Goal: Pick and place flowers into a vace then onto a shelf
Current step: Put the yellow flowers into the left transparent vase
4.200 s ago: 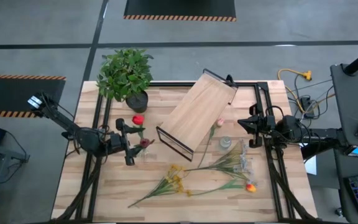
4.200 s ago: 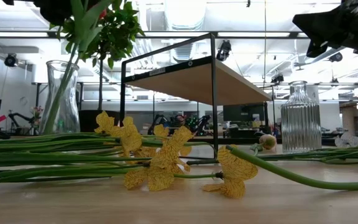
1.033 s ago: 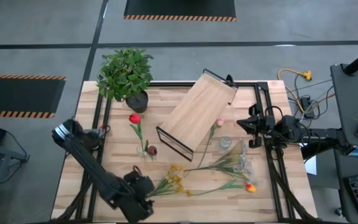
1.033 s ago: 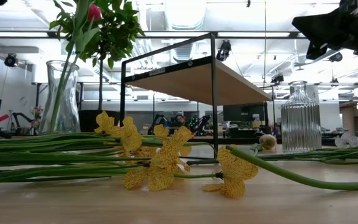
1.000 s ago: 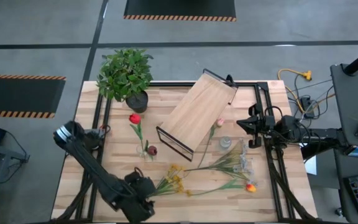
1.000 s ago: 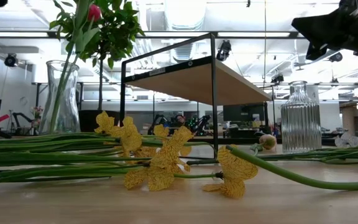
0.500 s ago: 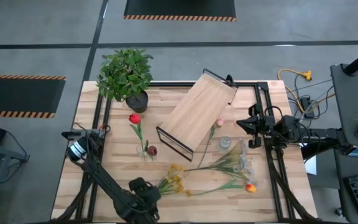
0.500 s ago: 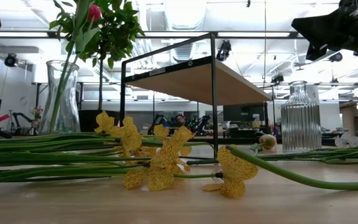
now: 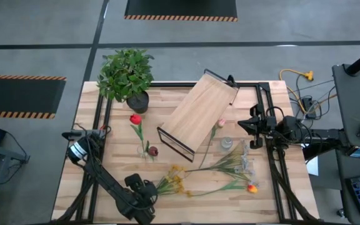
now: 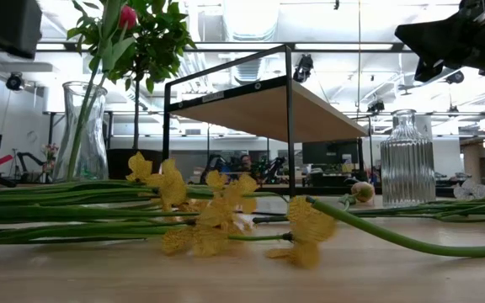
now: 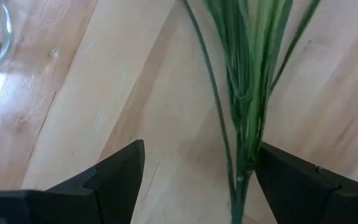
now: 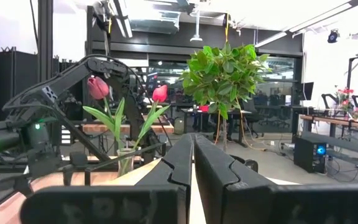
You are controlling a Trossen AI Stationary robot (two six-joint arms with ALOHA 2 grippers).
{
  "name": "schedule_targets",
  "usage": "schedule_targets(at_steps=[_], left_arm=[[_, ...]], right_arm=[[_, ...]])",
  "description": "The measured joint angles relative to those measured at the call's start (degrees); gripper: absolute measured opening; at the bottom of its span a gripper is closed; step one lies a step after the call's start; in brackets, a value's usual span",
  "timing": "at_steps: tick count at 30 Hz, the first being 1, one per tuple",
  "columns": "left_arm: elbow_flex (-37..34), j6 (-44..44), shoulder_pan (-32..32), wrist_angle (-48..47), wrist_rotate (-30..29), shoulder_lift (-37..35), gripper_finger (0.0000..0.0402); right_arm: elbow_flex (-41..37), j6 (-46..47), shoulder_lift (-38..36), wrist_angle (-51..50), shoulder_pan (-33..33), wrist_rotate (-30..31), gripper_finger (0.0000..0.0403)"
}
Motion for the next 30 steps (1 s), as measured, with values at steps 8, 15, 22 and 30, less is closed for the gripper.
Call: schedule_targets(at_steps=[8,15,22,30], left_arm=[[-0.6,0.1,0.0,0.8,0.8,-0.2,0.0212],[0.2,2.6,0.0,0.2,1.9,-0.1,0.0090],[0.4,4.3,0.0,0.3,2.6,-0.5,0.0011],[0.4,5.6,-3.1,0.4,-2.6,-6.7,0.0005]], right_arm=[[0.0,0.0,0.0,0.0,0.0,0.0,0.0009],[0.0,0.0,0.0,0.0,0.0,0.0,0.0009],[0.0,0.0,0.0,0.0,0.0,0.0,0.0009],[0.0,0.0,0.0,0.0,0.0,0.0,0.0009]])
